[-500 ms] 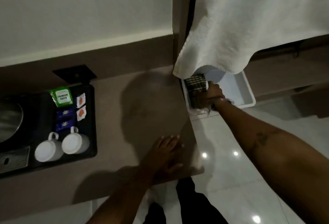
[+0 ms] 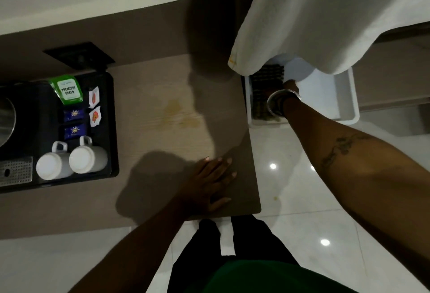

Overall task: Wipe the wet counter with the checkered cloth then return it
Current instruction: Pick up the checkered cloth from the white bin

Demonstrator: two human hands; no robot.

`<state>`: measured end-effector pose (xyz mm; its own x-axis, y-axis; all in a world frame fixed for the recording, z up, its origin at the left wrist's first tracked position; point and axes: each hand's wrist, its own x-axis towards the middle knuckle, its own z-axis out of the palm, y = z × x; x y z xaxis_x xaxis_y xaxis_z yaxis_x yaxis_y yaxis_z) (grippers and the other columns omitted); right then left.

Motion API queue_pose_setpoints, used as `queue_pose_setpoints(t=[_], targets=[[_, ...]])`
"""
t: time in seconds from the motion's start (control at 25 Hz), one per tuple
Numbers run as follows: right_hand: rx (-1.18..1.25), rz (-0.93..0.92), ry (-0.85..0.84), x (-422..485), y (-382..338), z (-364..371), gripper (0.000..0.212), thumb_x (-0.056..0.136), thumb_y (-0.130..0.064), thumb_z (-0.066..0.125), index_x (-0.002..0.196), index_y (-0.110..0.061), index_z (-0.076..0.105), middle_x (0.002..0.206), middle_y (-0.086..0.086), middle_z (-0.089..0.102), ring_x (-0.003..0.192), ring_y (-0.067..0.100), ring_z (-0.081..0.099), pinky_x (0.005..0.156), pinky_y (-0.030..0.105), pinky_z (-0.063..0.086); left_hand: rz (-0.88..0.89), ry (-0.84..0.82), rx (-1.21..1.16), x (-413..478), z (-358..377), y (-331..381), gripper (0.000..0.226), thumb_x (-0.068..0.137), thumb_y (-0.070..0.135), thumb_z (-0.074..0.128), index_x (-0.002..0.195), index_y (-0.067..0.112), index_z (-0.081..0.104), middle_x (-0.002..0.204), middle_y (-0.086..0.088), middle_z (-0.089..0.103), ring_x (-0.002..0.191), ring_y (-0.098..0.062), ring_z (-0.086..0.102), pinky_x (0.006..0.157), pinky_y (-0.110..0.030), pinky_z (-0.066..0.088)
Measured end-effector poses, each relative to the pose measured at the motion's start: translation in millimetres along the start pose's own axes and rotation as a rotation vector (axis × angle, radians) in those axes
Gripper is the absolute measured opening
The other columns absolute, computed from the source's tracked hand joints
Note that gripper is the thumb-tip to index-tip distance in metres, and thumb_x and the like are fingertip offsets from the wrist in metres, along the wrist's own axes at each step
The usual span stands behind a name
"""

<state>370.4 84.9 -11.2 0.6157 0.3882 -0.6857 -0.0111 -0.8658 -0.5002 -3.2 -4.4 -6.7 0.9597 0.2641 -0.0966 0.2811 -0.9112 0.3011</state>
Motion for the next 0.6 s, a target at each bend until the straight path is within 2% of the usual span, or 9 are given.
queue_pose_setpoints(t=[0.08,0.16,0.2,0.24,0.32,0.4,0.44,0.52,0.6], targets=[[0.098,0.047,-0.132,4,-5,-1,0.047,0.105,-0.027,0.054,0.144,-0.001,0.049,0.145,0.018,0.054,0.135,0.034,0.051,0.116,0.044,0.039,0.001,0.015,0.015,0,0,-2,0.071,0.102,0.06,0.052,0.159,0.022,0.038,0.169,-0.012,0.025,0.153,-0.035,0.027,0.126,-0.051,0.008],[0.123,0.054,-0.235,-3,-10,-8,0.038,0.097,-0.026,0.068,0.128,-0.006,0.059,0.125,0.015,0.062,0.11,0.031,0.063,0.1,0.043,0.052,0.017,0.011,0.025,0,-1,-4,0.071,0.101,0.061,0.051,0.159,0.022,0.039,0.168,-0.012,0.027,0.153,-0.034,0.026,0.125,-0.052,0.011],[0.177,0.069,-0.21,-7,-9,-12,0.037,0.09,-0.025,0.075,0.119,-0.008,0.062,0.117,0.013,0.065,0.098,0.029,0.065,0.09,0.042,0.057,0.024,0.013,0.026,0,0,-4,0.07,0.101,0.062,0.05,0.158,0.022,0.04,0.168,-0.012,0.027,0.153,-0.033,0.026,0.124,-0.053,0.012],[0.238,0.073,-0.192,-10,-7,-16,0.038,0.084,-0.023,0.08,0.115,-0.008,0.065,0.114,0.013,0.068,0.094,0.03,0.067,0.086,0.043,0.059,0.022,0.007,0.011,1,-1,-2,0.07,0.102,0.062,0.048,0.158,0.022,0.04,0.168,-0.012,0.028,0.153,-0.033,0.026,0.124,-0.053,0.012],[0.343,0.04,-0.198,-23,-6,-28,0.036,0.08,-0.021,0.081,0.111,-0.007,0.07,0.106,0.014,0.075,0.098,0.036,0.072,0.081,0.044,0.061,0.008,-0.022,-0.023,4,-3,-2,0.07,0.102,0.064,0.046,0.158,0.023,0.039,0.168,-0.011,0.027,0.152,-0.033,0.028,0.124,-0.053,0.014],[0.465,0.015,-0.191,-40,-8,-42,0.027,0.082,-0.017,0.078,0.106,-0.005,0.072,0.095,0.014,0.08,0.095,0.037,0.076,0.069,0.043,0.063,0.0,-0.061,-0.017,4,-3,-4,0.071,0.102,0.067,0.045,0.159,0.026,0.036,0.169,-0.009,0.026,0.153,-0.032,0.027,0.125,-0.051,0.012],[0.471,-0.011,-0.159,-50,-10,-49,0.027,0.082,-0.016,0.077,0.106,-0.004,0.071,0.097,0.014,0.08,0.091,0.036,0.076,0.069,0.042,0.064,0.005,-0.077,-0.002,4,-3,-5,0.071,0.102,0.067,0.044,0.159,0.027,0.035,0.169,-0.008,0.025,0.153,-0.032,0.026,0.125,-0.049,0.009],[0.3,-0.109,-0.021,-76,-9,-59,0.033,0.083,-0.02,0.075,0.111,-0.004,0.068,0.109,0.014,0.075,0.085,0.028,0.072,0.071,0.035,0.06,0.014,-0.108,0.022,4,-5,-3,0.07,0.101,0.067,0.044,0.158,0.028,0.038,0.17,-0.007,0.026,0.153,-0.031,0.026,0.125,-0.047,0.008],[0.091,-0.236,0.082,-107,-4,-59,0.045,0.085,-0.019,0.072,0.126,-0.002,0.064,0.118,0.015,0.069,0.096,0.029,0.068,0.081,0.034,0.055,-0.001,-0.114,-0.005,8,-12,1,0.07,0.096,0.066,0.053,0.154,0.028,0.044,0.169,-0.005,0.027,0.153,-0.029,0.028,0.125,-0.048,0.014]])
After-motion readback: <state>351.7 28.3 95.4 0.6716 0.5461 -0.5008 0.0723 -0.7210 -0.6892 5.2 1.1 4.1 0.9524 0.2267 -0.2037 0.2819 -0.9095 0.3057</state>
